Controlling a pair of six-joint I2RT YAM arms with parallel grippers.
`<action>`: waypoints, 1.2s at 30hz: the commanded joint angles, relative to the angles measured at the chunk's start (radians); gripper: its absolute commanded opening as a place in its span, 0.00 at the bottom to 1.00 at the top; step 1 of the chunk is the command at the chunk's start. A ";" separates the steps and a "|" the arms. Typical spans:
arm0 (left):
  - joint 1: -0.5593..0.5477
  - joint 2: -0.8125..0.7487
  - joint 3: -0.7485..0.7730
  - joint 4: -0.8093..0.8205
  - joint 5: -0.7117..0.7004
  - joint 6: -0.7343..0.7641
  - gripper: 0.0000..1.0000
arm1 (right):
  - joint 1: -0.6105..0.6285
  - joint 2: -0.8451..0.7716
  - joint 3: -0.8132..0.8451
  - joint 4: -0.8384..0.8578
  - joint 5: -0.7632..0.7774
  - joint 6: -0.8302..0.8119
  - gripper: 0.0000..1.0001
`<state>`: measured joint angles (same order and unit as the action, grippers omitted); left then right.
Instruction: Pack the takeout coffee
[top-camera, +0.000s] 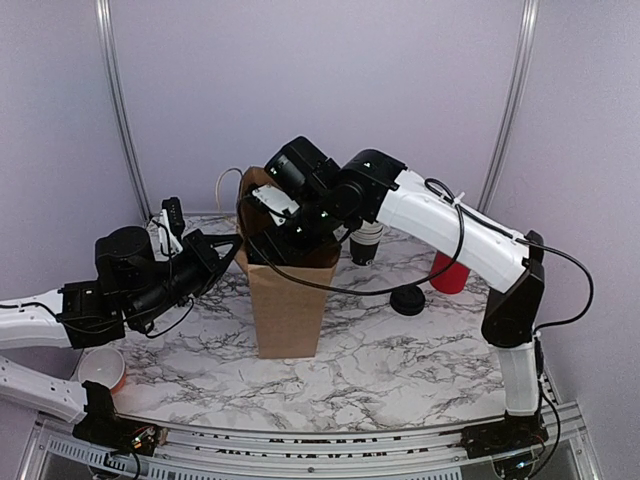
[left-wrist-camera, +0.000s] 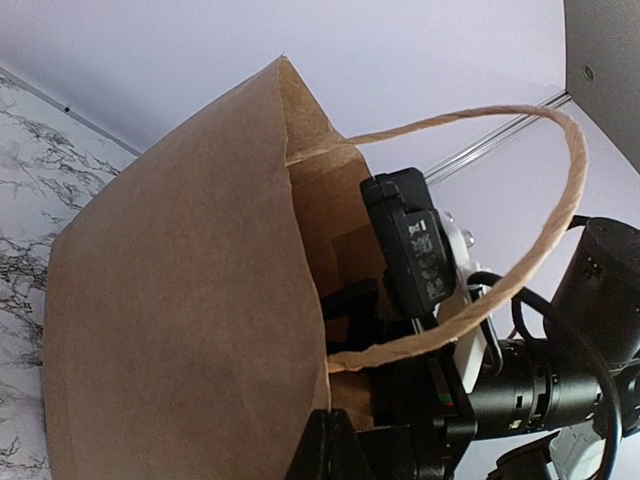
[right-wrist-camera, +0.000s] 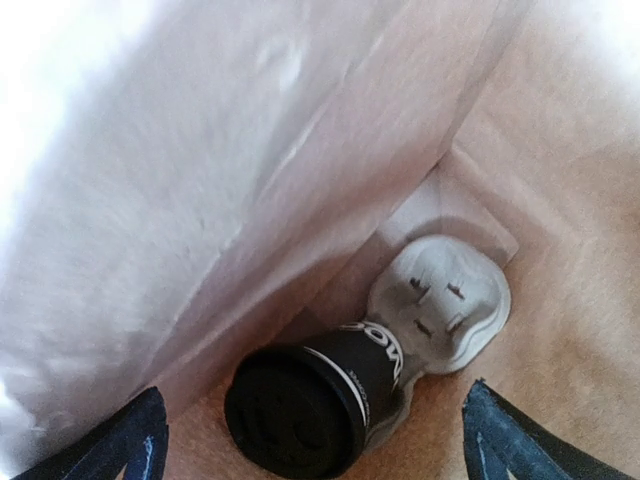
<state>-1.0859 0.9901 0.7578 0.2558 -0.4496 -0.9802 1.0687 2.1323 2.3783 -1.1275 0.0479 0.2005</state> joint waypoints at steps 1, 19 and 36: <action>0.004 0.009 0.040 -0.019 0.015 0.014 0.00 | -0.015 -0.051 0.039 0.085 -0.058 0.008 1.00; 0.003 0.013 0.096 -0.122 -0.004 0.009 0.00 | -0.026 -0.119 -0.025 0.207 -0.087 -0.027 1.00; 0.007 -0.023 0.089 -0.156 -0.042 -0.001 0.00 | -0.075 -0.266 -0.223 0.462 -0.241 0.110 1.00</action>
<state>-1.0840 0.9951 0.8314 0.1242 -0.4644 -0.9813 1.0088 1.9118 2.1841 -0.7773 -0.1211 0.2634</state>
